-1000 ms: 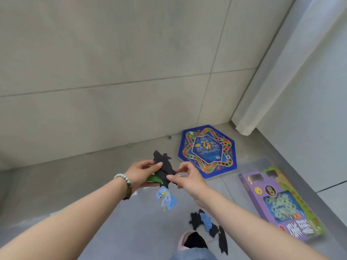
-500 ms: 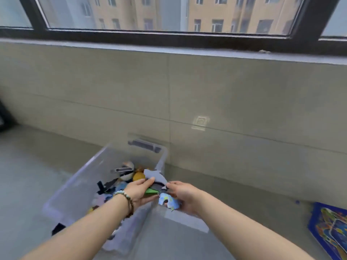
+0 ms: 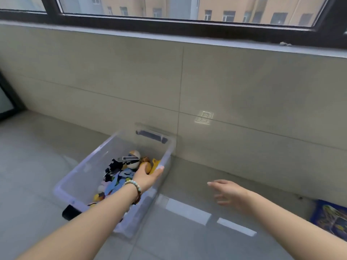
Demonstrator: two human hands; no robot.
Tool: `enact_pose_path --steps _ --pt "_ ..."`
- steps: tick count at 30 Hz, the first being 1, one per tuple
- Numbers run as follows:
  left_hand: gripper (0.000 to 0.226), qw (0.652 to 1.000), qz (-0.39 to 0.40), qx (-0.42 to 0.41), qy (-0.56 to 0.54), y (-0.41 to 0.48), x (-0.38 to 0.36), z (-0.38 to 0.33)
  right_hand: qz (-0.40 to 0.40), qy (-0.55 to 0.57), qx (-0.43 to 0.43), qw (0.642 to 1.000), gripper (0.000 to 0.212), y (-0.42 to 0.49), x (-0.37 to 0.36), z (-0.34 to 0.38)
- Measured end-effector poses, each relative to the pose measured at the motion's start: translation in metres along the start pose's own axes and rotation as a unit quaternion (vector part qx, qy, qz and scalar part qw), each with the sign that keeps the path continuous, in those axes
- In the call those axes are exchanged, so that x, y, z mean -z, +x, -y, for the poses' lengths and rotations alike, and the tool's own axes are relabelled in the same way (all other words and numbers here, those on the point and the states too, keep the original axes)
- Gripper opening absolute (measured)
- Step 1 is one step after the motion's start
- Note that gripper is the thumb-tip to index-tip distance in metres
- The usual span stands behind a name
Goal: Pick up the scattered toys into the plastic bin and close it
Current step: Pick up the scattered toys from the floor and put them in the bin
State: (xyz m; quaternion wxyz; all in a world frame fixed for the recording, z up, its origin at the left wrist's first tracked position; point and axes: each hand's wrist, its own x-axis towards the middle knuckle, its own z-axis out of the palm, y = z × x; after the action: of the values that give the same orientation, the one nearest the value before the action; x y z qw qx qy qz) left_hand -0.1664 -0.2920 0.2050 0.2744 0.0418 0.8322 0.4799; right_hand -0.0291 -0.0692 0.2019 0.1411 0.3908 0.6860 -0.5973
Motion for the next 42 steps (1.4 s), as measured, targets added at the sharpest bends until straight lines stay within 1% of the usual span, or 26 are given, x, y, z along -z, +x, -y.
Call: enact_pose_path --steps 2,3,5,6,8,11,13,14,16,19,21,24,26,28,30,32,34,37,39,41,42 --pt "0.079 0.998 0.027 -0.044 0.034 -0.004 -0.043 -0.021 -0.029 0.003 -0.014 0.999 0.052 -0.014 0.06 -0.036" --pt "0.078 0.995 0.056 -0.055 0.058 -0.006 -0.07 -0.029 -0.045 0.01 -0.023 0.999 0.052 -0.024 0.087 -0.056" --pt "0.078 0.984 0.145 -0.044 0.098 -0.01 -0.129 -0.041 -0.08 0.031 -0.049 0.995 0.052 -0.047 0.138 -0.103" --pt "0.079 0.975 0.191 -0.032 0.113 -0.016 -0.161 -0.046 -0.1 0.045 -0.069 0.992 0.055 -0.059 0.161 -0.129" --pt "0.081 0.958 0.256 -0.014 0.131 -0.03 -0.225 -0.049 -0.144 0.082 -0.119 0.979 0.064 -0.082 0.198 -0.186" --pt "0.073 0.936 0.319 0.017 0.145 -0.054 -0.315 -0.036 -0.222 0.15 -0.184 0.946 0.066 -0.112 0.228 -0.275" --pt "0.067 0.911 0.375 0.056 0.165 -0.07 -0.367 -0.02 -0.261 0.188 -0.23 0.918 0.064 -0.126 0.232 -0.33" --pt "0.067 0.895 0.399 0.073 0.184 -0.078 -0.39 -0.012 -0.275 0.208 -0.251 0.904 0.064 -0.131 0.229 -0.355" --pt "0.067 0.873 0.423 0.088 0.224 -0.09 -0.429 0.002 -0.282 0.261 -0.284 0.879 0.067 -0.134 0.222 -0.392" --pt "0.066 0.851 0.445 0.105 0.26 -0.104 -0.479 0.019 -0.269 0.329 -0.309 0.851 0.075 -0.123 0.21 -0.428" --pt "0.067 0.837 0.455 0.106 0.285 -0.108 -0.505 0.035 -0.281 0.358 -0.301 0.838 0.076 -0.108 0.202 -0.445" --pt "0.072 0.813 0.465 0.078 0.342 -0.109 -0.536 0.062 -0.328 0.356 -0.255 0.837 0.069 -0.076 0.195 -0.463" --pt "0.076 0.801 0.465 0.049 0.373 -0.104 -0.549 0.074 -0.343 0.351 -0.231 0.84 0.062 -0.059 0.195 -0.465" --pt "0.08 0.804 0.444 0.003 0.395 -0.094 -0.562 0.085 -0.358 0.334 -0.211 0.846 0.055 -0.045 0.196 -0.465" --pt "0.078 0.822 0.422 -0.012 0.383 -0.088 -0.571 0.089 -0.366 0.316 -0.194 0.854 0.049 -0.033 0.198 -0.465" --pt "0.067 0.851 0.411 0.003 0.327 -0.087 -0.577 0.089 -0.37 0.324 -0.181 0.852 0.045 -0.024 0.198 -0.466" --pt "0.058 0.871 0.396 0.018 0.289 -0.087 -0.583 0.091 -0.369 0.351 -0.168 0.844 0.046 -0.015 0.196 -0.467" --pt "0.05 0.867 0.399 -0.001 0.297 -0.086 -0.585 0.092 -0.368 0.373 -0.157 0.837 0.046 -0.006 0.194 -0.466" --pt "0.047 0.866 0.396 -0.018 0.306 -0.085 -0.582 0.093 -0.38 0.365 -0.158 0.835 0.044 -0.003 0.195 -0.467" --pt "0.051 0.864 0.382 -0.075 0.318 -0.084 -0.581 0.094 -0.407 0.35 -0.151 0.83 0.041 -0.004 0.201 -0.47" --pt "0.056 0.854 0.382 -0.115 0.334 -0.083 -0.58 0.093 -0.417 0.339 -0.144 0.831 0.041 -0.005 0.206 -0.47"
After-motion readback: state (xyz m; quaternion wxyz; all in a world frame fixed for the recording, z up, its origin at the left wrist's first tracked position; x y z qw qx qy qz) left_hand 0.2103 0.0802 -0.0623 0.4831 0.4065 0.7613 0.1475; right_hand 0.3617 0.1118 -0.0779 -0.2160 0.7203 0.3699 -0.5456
